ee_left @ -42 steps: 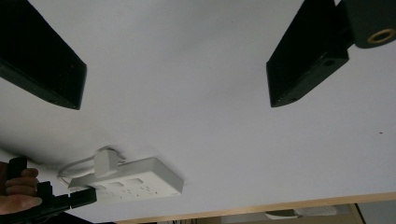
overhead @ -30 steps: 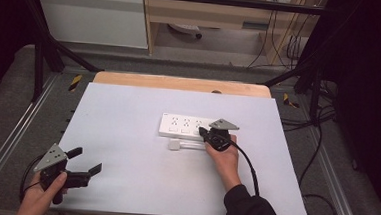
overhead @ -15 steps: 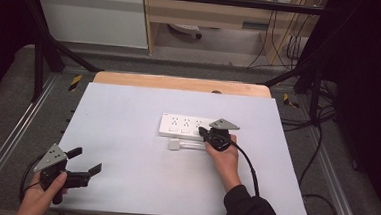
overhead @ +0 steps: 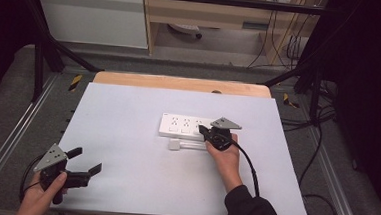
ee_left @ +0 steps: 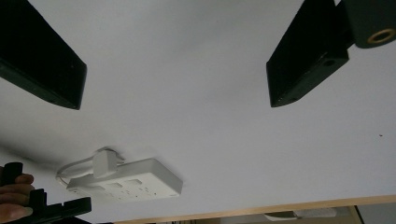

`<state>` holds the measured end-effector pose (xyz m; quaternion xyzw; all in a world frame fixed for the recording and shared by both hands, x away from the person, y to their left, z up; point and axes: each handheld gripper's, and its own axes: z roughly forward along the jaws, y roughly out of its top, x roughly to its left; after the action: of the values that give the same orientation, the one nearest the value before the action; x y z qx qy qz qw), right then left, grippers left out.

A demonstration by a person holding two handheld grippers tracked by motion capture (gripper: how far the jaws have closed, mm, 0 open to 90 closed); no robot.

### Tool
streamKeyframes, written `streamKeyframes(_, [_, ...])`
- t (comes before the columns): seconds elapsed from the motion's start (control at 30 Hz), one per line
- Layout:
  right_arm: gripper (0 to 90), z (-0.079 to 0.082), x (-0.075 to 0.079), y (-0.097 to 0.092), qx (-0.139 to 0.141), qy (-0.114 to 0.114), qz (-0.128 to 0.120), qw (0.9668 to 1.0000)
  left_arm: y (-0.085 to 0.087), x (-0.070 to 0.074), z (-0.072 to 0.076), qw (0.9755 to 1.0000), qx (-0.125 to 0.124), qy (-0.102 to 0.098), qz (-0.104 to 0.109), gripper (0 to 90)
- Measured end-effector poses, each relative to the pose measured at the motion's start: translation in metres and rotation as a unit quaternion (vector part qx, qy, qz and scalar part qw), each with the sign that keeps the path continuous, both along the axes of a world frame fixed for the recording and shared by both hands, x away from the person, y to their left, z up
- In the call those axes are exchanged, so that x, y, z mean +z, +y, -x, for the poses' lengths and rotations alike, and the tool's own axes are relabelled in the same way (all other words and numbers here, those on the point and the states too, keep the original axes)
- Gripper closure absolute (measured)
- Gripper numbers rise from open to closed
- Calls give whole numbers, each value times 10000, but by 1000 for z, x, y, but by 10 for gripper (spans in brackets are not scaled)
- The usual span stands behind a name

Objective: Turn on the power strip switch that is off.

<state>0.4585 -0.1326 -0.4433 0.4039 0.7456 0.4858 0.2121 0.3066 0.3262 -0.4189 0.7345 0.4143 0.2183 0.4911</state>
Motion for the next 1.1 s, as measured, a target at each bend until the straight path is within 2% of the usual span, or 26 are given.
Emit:
streamKeyframes(0.33, [900, 1, 7, -2, 39, -68, -70, 9999, 0, 0, 0, 10000, 4, -1, 9, 51])
streamKeyframes(0.67, [900, 6, 21, -6, 80, -244, -201, 9995, -1, -1, -1, 10000, 38, 14, -9, 51])
streamKeyframes(1.1, [900, 15, 45, -9, 116, -514, -378, 9979, 1, -2, -2, 9999, 95, 38, 14, 51])
